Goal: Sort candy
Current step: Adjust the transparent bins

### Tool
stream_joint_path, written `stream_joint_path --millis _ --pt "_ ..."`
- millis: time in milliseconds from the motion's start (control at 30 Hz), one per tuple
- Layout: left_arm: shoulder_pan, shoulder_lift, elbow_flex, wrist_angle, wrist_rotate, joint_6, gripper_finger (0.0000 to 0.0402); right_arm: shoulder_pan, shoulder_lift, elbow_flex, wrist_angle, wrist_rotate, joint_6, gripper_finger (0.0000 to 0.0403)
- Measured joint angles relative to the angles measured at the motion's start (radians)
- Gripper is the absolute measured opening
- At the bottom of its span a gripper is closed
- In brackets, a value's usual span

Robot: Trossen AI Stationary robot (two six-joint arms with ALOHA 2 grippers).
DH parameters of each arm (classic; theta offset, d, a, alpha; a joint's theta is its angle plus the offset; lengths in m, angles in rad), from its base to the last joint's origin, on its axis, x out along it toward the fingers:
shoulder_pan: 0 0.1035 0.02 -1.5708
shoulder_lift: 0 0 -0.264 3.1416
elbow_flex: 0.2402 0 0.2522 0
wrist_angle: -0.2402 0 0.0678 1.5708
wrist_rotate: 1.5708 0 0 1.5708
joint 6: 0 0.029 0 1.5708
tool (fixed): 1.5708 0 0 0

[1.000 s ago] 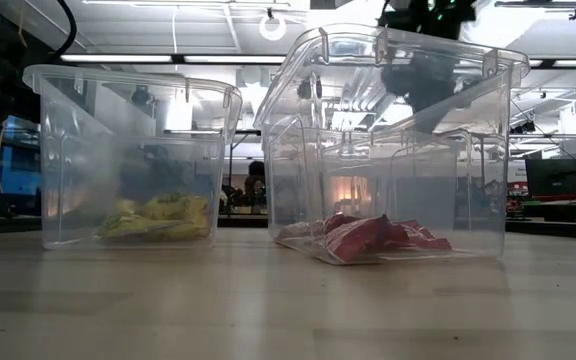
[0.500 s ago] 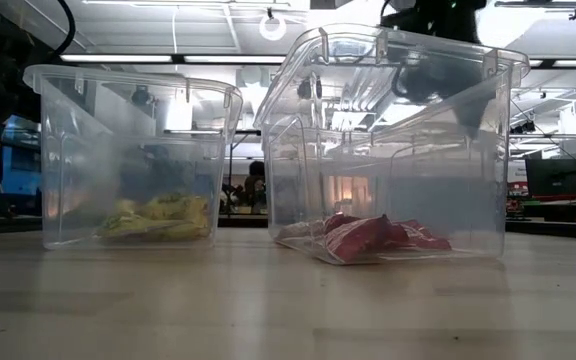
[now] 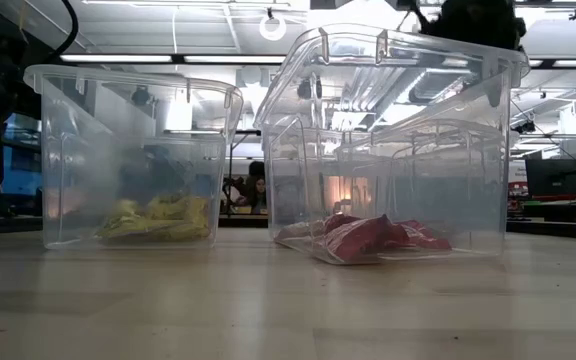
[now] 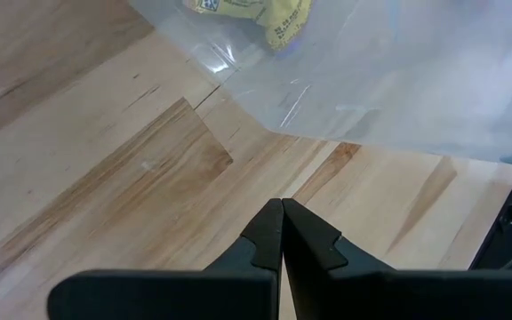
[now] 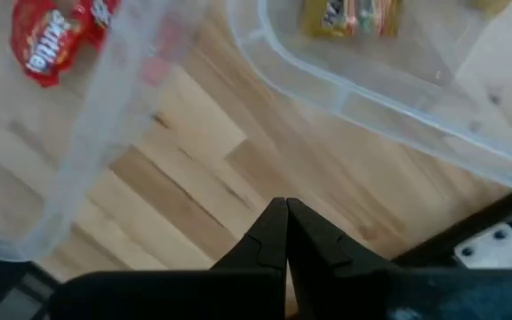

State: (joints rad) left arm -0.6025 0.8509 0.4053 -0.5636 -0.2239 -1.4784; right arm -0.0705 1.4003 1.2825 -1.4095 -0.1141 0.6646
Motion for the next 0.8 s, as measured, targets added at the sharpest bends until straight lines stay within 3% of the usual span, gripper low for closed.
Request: stream_joint_path --millis 167,400,600,800 --pt "0.0 0.0 0.0 -0.001 -0.008 0.016 0.0 -0.02 -0.029 0.043 0.044 0.167 0.035 0.0" --pt "0.0 0.0 0.0 -0.013 -0.031 0.017 0.0 -0.187 -0.002 -0.058 0.142 0.174 -0.065 0.0" --pt "0.0 0.0 0.0 -0.009 -0.01 -0.012 0.0 -0.209 -0.008 -0.233 0.161 0.081 -0.059 0.0" --pt "0.0 0.0 0.0 0.005 -0.009 -0.013 0.0 -0.065 -0.072 -0.322 0.196 -0.031 0.073 0.0"
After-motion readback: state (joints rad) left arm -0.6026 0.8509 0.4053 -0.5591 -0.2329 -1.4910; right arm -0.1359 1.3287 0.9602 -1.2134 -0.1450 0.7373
